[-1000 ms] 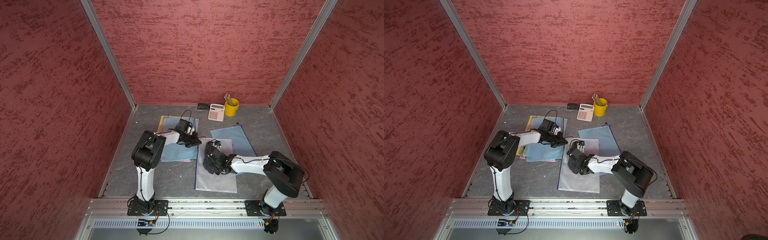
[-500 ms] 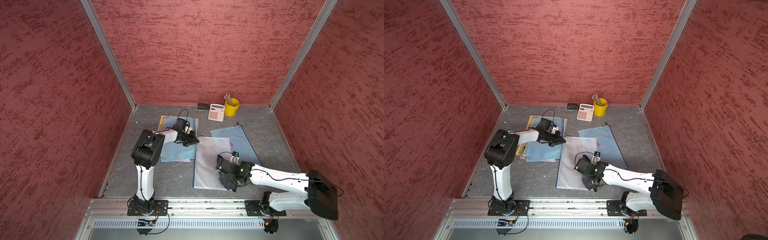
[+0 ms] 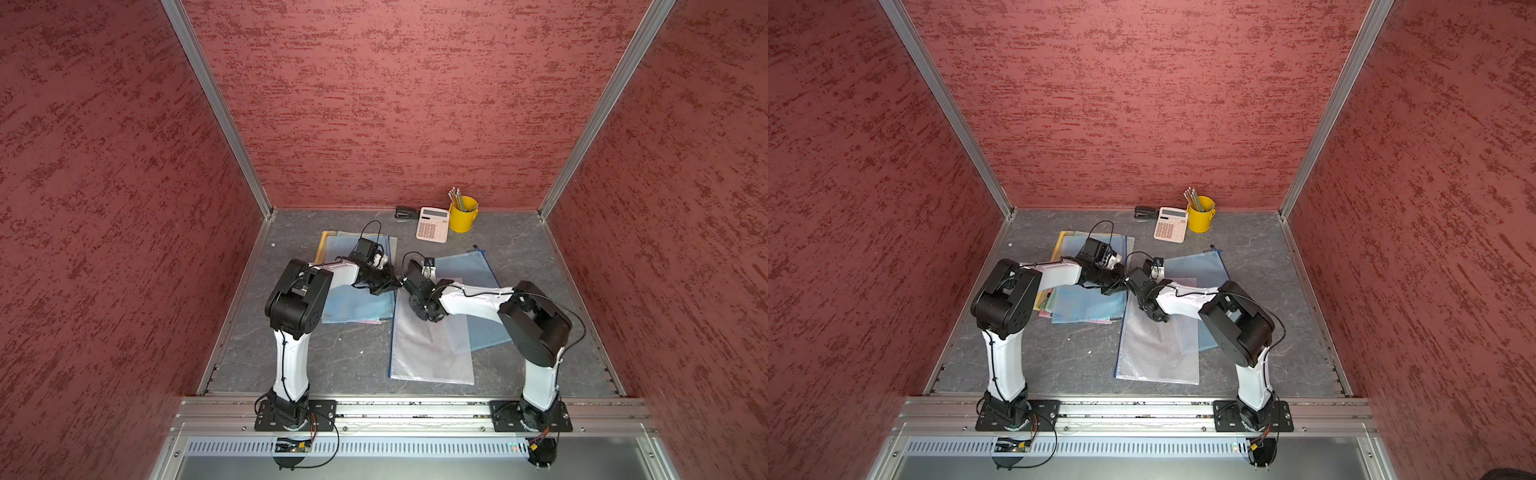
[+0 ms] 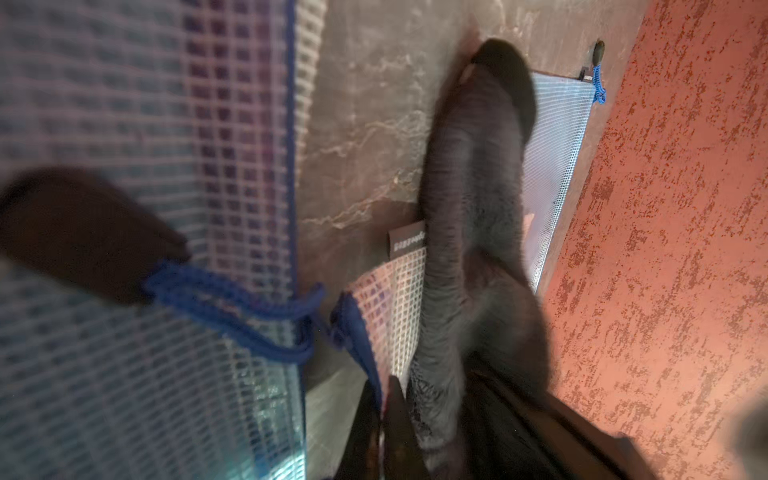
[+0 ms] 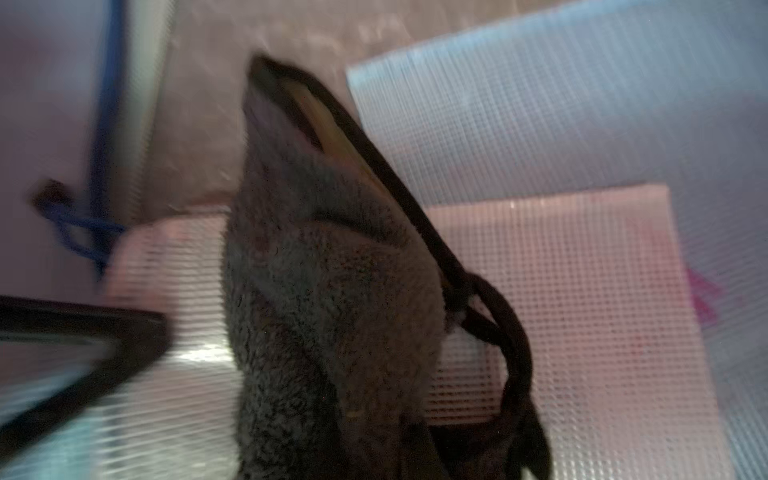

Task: Wipe the document bag
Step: Wipe the dirt from the document bag.

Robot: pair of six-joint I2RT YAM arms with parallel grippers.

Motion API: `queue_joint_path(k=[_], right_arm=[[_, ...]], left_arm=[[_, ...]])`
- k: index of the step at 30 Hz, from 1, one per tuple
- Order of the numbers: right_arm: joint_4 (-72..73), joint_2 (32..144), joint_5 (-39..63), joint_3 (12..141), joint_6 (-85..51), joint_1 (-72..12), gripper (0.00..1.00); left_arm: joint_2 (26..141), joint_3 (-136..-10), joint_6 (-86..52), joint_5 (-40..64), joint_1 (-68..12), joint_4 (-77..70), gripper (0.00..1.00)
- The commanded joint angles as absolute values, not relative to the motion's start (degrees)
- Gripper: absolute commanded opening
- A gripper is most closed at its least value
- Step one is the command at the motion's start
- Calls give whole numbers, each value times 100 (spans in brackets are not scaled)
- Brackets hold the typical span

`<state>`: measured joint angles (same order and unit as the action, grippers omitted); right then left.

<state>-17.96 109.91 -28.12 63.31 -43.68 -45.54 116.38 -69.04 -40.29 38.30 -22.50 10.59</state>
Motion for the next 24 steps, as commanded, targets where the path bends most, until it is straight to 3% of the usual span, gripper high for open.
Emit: queue_joint_path(k=[1, 7, 12, 17, 20, 24], right_arm=[[-1644, 10682, -2883, 5784, -4557, -4499, 0], [-2415, 9956, -2373, 4357, -5354, -4505, 0], [-3389, 8169, -2028, 3376, -6095, -4765, 0], [-4785, 7357, -2942, 4728, -6097, -4799, 0], [-3989, 7588, -2901, 5639, -5180, -4947, 0], [-2527, 8753, -2234, 6287, -4066, -5462, 0]], left_arm=[[11637, -6797, -4128, 3753, -2229, 876, 0], [11570, -6577, -4245, 3791, -2036, 712, 0], [11553, -6495, -4253, 3786, -1897, 673, 0], [11549, -6459, -4284, 3792, -1916, 631, 0], [11549, -6412, -4382, 3783, -1958, 552, 0], [11540, -6414, -4489, 3720, -2047, 482, 0]])
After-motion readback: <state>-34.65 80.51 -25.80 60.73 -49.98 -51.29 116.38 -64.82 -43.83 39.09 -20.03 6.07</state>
